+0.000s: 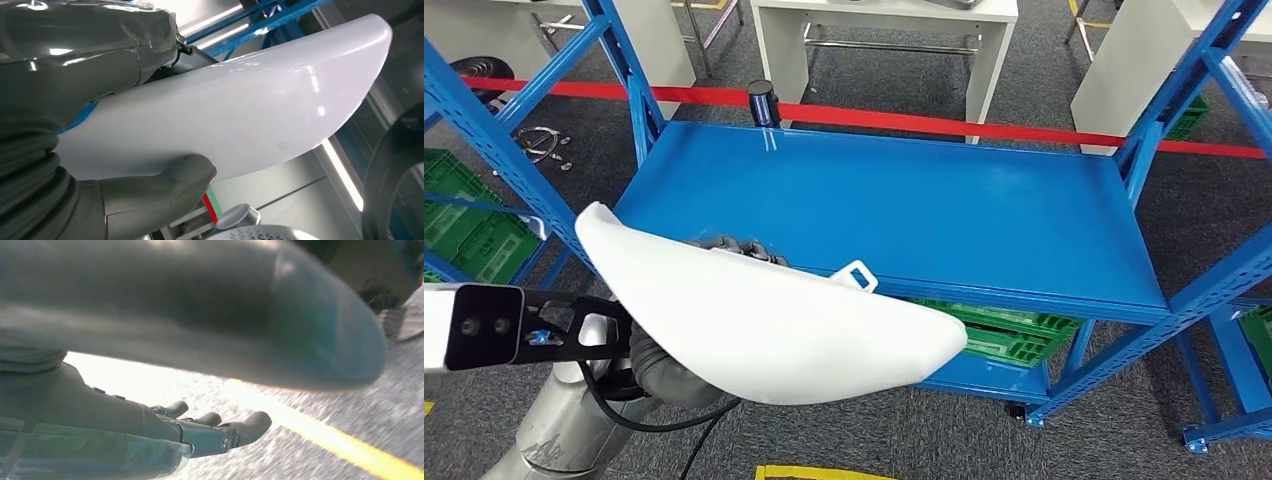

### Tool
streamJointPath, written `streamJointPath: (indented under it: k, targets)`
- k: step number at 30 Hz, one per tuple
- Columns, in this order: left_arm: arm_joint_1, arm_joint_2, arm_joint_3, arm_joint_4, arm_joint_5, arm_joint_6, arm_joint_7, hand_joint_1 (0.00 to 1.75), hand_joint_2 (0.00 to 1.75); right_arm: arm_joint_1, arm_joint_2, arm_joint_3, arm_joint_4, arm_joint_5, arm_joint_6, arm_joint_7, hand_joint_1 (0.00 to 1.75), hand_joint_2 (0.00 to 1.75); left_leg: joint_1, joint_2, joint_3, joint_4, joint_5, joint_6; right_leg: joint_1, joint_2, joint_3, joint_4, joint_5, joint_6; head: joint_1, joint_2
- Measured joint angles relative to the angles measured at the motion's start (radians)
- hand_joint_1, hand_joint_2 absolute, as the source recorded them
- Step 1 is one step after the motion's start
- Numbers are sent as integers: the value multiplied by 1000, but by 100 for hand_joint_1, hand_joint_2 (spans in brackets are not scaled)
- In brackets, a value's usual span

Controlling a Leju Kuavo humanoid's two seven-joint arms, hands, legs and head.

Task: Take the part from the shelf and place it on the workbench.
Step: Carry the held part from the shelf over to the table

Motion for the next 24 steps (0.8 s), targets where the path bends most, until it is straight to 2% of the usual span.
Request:
streamJointPath:
  k: [1, 2, 3, 5, 6, 7, 8, 9, 10, 11, 12, 13, 14, 15, 16, 17, 18, 20, 21, 22, 23, 24]
  targets:
    - [0, 1, -2, 1, 0, 2, 0, 175, 175, 3, 4, -15, -14, 7, 3, 4, 0, 0, 3, -1, -5, 9, -12, -6, -1, -2, -6, 0, 7, -9, -1, 0]
    - [-1, 2, -4, 2, 0, 6, 1, 175, 175, 4, 7, -29, -29, 15, 6, 6, 0, 0, 6, -2, -14, 34, -42, -13, -2, -3, -13, -1, 15, -19, -1, 0]
    - [-1, 4, -6, 3, 0, 10, 1, 175, 175, 5, 11, -41, -42, 25, 10, 6, 0, 0, 9, -3, -27, 79, -88, -20, -4, -5, -22, -1, 25, -26, -2, 0]
    - [-1, 8, -10, 3, -1, 20, 4, 175, 175, 6, 19, -68, -69, 46, 25, -5, 0, 0, 15, -3, -60, 209, -185, -31, -1, -6, -44, 0, 45, -31, -4, 0]
    - [-1, 10, -11, 3, -2, 25, 5, 175, 175, 6, 24, -83, -79, 53, 33, -18, 0, 0, 17, -3, -69, 264, -209, -33, 1, -6, -56, 0, 56, -30, -4, 0]
    - [0, 13, -11, 3, -4, 28, 6, 175, 175, 7, 28, -97, -87, 59, 40, -37, 0, 0, 18, -3, -63, 292, -211, -33, 3, -6, -70, 1, 66, -30, -4, 0]
    - [1, 16, -12, 3, -7, 30, 6, 175, 175, 7, 31, -109, -92, 63, 45, -57, 0, 0, 18, -4, -39, 284, -194, -30, 5, -6, -83, 1, 77, -29, -4, 0]
    - [2, 18, -12, 3, -9, 31, 6, 175, 175, 5, 33, -120, -95, 69, 47, -76, 0, 0, 17, -4, 3, 237, -169, -24, 7, -6, -94, 1, 86, -28, -4, 0]
    - [1, 20, -11, 3, -12, 31, 6, 175, 175, 3, 37, -128, -95, 74, 46, -93, 0, 0, 13, -4, 59, 165, -152, -14, 9, -6, -102, 1, 95, -27, -4, 0]
    - [1, 21, -11, 3, -15, 31, 6, 175, 175, 1, 41, -135, -94, 79, 44, -105, 0, 0, 10, -4, 114, 86, -149, -3, 12, -5, -108, 1, 104, -24, -3, 0]
    - [0, 21, -11, 2, -16, 30, 6, 175, 175, -1, 44, -140, -93, 83, 41, -113, 0, 0, 5, -4, 154, 26, -151, 5, 11, -5, -112, -1, 113, -20, -3, 0]
    - [-1, 22, -11, 2, -18, 29, 6, 175, 175, -2, 47, -145, -91, 86, 37, -117, 0, 0, 0, -4, 176, -11, -158, 13, 8, -6, -113, -3, 121, -13, -4, 0]
    - [-2, 23, -11, 2, -19, 29, 5, 175, 175, -4, 49, -150, -90, 87, 35, -119, 0, 0, -5, -4, 179, -27, -157, 17, 6, -6, -114, -7, 130, -6, -4, 0]
    - [-3, 24, -11, 2, -19, 28, 5, 175, 175, -5, 49, -154, -89, 89, 33, -120, 0, 0, -6, -3, 172, -33, -144, 21, 3, -7, -115, -10, 138, 0, -5, 0]
    - [-4, 24, -11, 2, -19, 28, 5, 175, 175, -6, 51, -158, -88, 89, 32, -120, 0, 0, -6, -2, 168, -44, -129, 27, 3, -7, -120, -9, 137, 2, -6, 0]
    - [-5, 24, -11, 2, -19, 28, 5, 175, 175, -6, 52, -161, -87, 90, 32, -120, 0, 0, -4, 0, 159, -54, -112, 33, 4, -7, -129, 3, 119, -1, -4, 0]
    - [-6, 24, -12, 2, -19, 28, 5, 175, 175, -6, 53, -164, -86, 91, 32, -122, 0, 0, -2, 1, 151, -64, -93, 38, 5, -7, -143, 34, 84, -6, -3, 0]
    - [-7, 24, -14, 3, -20, 27, 5, 175, 175, -8, 50, -168, -80, 95, 30, -131, 0, 0, -1, 2, 120, -66, -62, 42, 4, -6, -180, 151, -7, -15, 0, 0]
    - [-7, 24, -15, 3, -21, 25, 5, 175, 175, -11, 48, -169, -75, 98, 27, -138, 0, 0, -1, 2, 102, -65, -48, 41, 3, -6, -193, 216, -36, -11, 1, 0]
    - [-7, 24, -17, 4, -21, 24, 5, 175, 175, -14, 46, -170, -67, 102, 23, -147, 0, 0, 0, 3, 82, -62, -35, 39, 1, -6, -195, 262, -43, -2, 1, 0]
    - [-7, 24, -20, 4, -22, 23, 5, 175, 175, -18, 44, -170, -58, 107, 17, -155, 0, 0, 1, 4, 63, -59, -23, 35, -2, -6, -181, 276, -31, 11, 2, 0]
    - [-7, 24, -22, 5, -22, 22, 5, 175, 175, -21, 42, -170, -47, 113, 9, -165, 0, 0, 3, 4, 44, -52, -13, 31, -5, -7, -148, 251, -9, 25, 2, 0]
